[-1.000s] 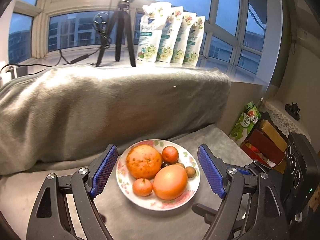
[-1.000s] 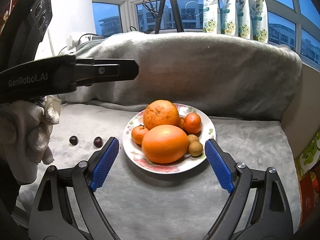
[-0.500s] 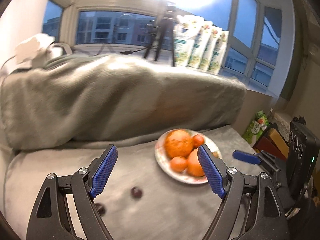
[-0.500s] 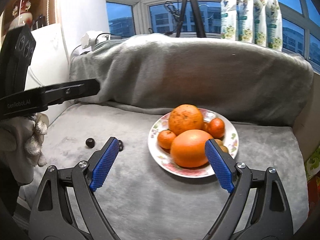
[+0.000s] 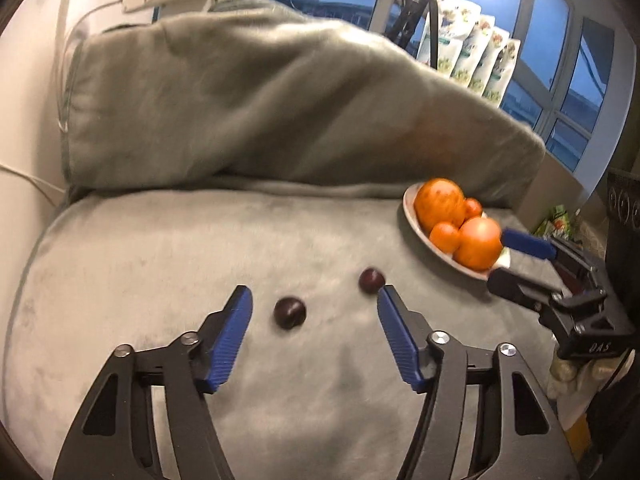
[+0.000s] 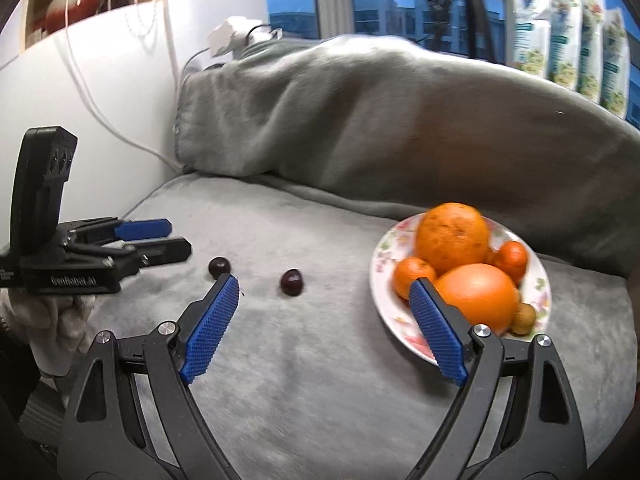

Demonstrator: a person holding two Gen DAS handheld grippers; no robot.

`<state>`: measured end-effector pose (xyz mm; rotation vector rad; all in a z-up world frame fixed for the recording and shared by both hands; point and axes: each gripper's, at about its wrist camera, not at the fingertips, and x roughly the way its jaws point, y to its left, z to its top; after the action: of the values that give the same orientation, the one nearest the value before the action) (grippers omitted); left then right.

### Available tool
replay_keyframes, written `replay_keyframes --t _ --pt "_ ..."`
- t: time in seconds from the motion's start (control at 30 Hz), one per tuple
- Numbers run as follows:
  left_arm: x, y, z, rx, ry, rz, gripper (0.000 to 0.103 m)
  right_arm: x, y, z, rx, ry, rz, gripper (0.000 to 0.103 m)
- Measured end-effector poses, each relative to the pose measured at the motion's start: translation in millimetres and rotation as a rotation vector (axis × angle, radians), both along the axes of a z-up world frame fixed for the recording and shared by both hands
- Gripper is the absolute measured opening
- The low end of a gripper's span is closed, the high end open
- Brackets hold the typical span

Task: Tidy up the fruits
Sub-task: 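Grasp a dark plum with the left gripper while the right grasps the other plum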

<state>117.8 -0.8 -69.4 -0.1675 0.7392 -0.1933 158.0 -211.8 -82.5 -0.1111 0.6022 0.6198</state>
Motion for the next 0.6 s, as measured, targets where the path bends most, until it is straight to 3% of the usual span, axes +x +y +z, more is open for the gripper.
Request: replay_keyframes --t 0.23,0.3,0.43,0.5,0.6 --pt "6 2 -19 0.013 0.044 -0.013 0.048 17 32 -19 -0.054 0.062 0.046 0.069" --pt "10 3 -25 0.015 0.055 -0.017 0.046 25 38 -26 -0.067 0.087 0.047 0.058" --pt "19 4 -33 0.017 0.076 -0.018 0.042 40 49 -40 -0.08 0.143 0.057 0.052" --pt "24 4 -37 0.021 0.087 -0.016 0.039 46 53 -46 -0.09 0.159 0.062 0.042" --pt "28 3 -42 0.023 0.099 -0.015 0.039 53 58 -53 -0.102 0.18 0.066 0.041"
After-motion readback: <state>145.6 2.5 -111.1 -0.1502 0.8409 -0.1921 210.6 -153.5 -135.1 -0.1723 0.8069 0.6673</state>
